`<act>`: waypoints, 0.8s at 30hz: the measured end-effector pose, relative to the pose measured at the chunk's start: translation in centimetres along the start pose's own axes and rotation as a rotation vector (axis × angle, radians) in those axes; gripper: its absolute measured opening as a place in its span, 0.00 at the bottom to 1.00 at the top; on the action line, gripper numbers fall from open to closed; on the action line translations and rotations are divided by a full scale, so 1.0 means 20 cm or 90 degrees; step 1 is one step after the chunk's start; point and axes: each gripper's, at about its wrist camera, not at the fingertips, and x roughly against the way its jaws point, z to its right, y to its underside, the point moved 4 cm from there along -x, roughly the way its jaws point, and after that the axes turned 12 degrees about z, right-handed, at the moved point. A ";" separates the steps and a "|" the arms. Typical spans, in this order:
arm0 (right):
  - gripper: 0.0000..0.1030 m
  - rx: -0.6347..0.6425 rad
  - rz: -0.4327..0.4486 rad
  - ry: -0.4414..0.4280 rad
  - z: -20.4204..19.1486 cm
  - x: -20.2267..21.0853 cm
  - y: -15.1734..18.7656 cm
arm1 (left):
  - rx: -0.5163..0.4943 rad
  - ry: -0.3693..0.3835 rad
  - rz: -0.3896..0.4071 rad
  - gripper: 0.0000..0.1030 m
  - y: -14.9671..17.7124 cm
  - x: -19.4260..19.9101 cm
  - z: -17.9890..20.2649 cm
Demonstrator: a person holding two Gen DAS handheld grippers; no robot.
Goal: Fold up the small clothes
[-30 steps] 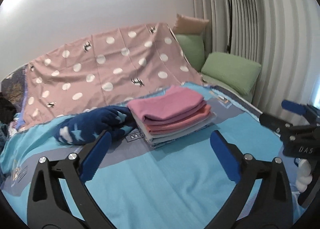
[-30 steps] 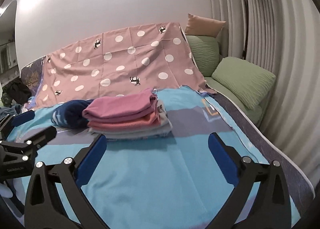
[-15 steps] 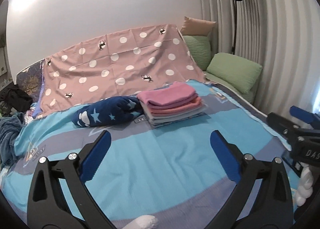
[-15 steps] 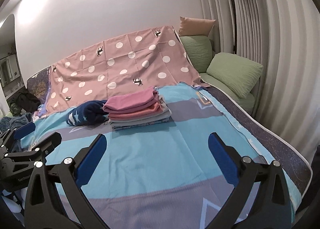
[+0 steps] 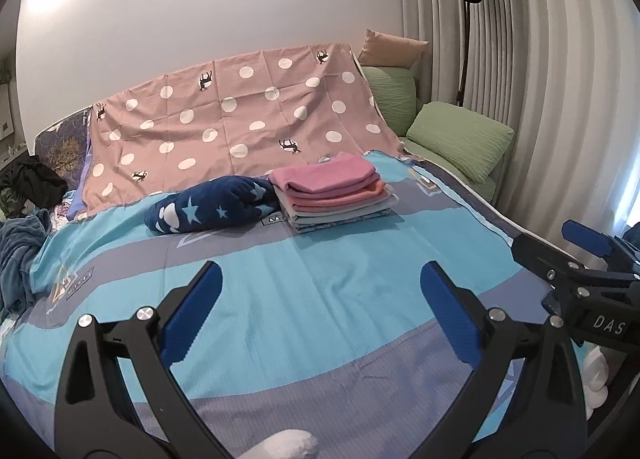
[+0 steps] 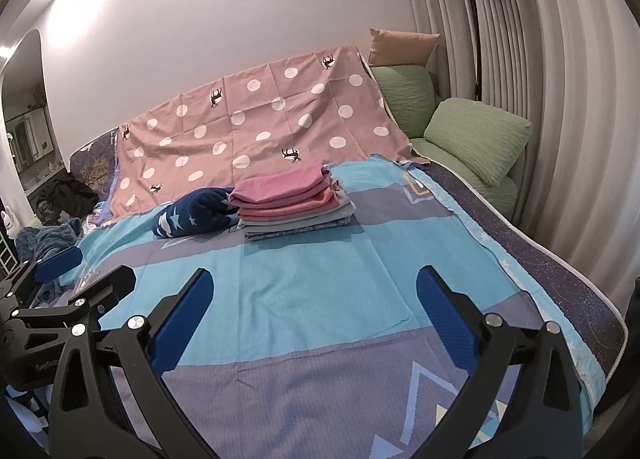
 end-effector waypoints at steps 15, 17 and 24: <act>0.99 -0.019 -0.021 0.007 0.04 0.00 0.06 | -0.002 0.003 -0.027 0.98 0.07 0.00 0.08; 0.99 -0.018 -0.022 0.006 0.04 0.00 0.06 | 0.001 0.004 -0.030 0.98 0.08 -0.01 0.07; 0.99 -0.017 -0.029 0.012 0.05 -0.02 0.09 | 0.006 -0.005 -0.038 0.98 0.11 -0.02 0.06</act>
